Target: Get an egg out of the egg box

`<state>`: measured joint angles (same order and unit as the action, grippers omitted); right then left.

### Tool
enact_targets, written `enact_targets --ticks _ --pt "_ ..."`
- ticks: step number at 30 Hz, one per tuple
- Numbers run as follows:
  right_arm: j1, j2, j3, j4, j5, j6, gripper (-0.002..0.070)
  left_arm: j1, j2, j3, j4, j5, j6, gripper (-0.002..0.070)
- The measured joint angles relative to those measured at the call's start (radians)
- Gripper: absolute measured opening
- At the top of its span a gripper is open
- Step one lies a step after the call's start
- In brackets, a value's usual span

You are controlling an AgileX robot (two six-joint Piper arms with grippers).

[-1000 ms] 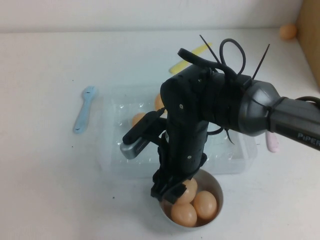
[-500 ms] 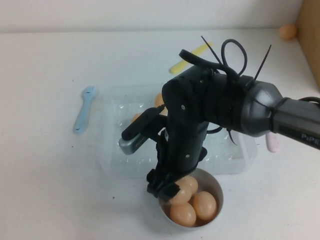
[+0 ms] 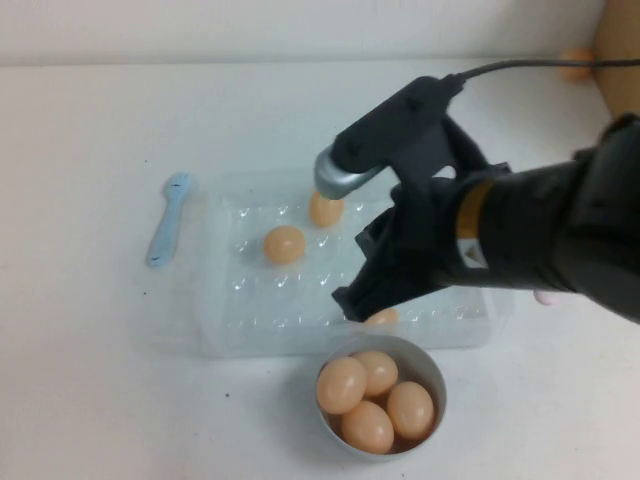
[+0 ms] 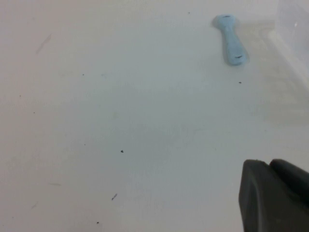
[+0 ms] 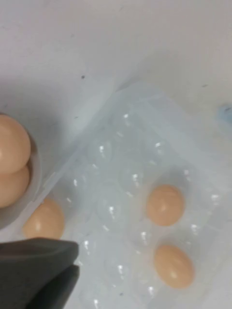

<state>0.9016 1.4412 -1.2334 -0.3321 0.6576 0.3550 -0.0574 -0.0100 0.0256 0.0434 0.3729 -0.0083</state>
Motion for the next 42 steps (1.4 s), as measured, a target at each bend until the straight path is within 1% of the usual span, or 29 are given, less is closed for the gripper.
enact_targets --ticks 3,9,16,25,28,31,34,35,38,42 --pt "0.000 -0.123 0.114 -0.020 -0.095 0.035 -0.0010 0.000 0.000 0.000 0.000 0.000 0.000 -0.0003" --pt "0.000 -0.317 0.266 -0.026 -0.089 0.053 -0.0015 0.000 0.000 0.000 0.000 0.000 0.000 -0.0003" --pt "0.000 -0.457 0.429 -0.049 -0.161 0.056 -0.0016 0.000 0.000 0.000 0.000 0.000 0.000 -0.0003" --pt "-0.008 -0.648 0.571 -0.057 -0.195 0.057 -0.0016 0.000 0.000 0.000 0.000 0.000 0.000 -0.0003" --pt "-0.079 -0.720 0.628 -0.057 -0.236 0.060 -0.0016 0.000 0.000 0.000 0.000 0.000 0.000 -0.0003" --pt "-0.203 -0.792 0.729 -0.057 -0.350 0.062 -0.0016 0.002 0.000 0.000 0.000 0.000 0.000 -0.0003" --pt "-0.321 -0.851 0.845 -0.057 -0.505 0.064 -0.0017 0.002 0.000 0.000 0.000 0.000 0.000 -0.0003" --pt "-0.382 -0.881 0.890 -0.057 -0.578 0.064 -0.0017 0.002 0.000 0.000 0.000 0.000 0.000 -0.0003" --pt "-0.527 -0.966 1.018 -0.062 -0.719 0.064 -0.0017 0.002 0.000 0.000 0.000 0.000 0.000 -0.0003" --pt "-0.713 -1.112 1.136 -0.105 -0.803 0.064 -0.0017 0.002 0.000 0.000 0.000 0.000 0.000 -0.0003"
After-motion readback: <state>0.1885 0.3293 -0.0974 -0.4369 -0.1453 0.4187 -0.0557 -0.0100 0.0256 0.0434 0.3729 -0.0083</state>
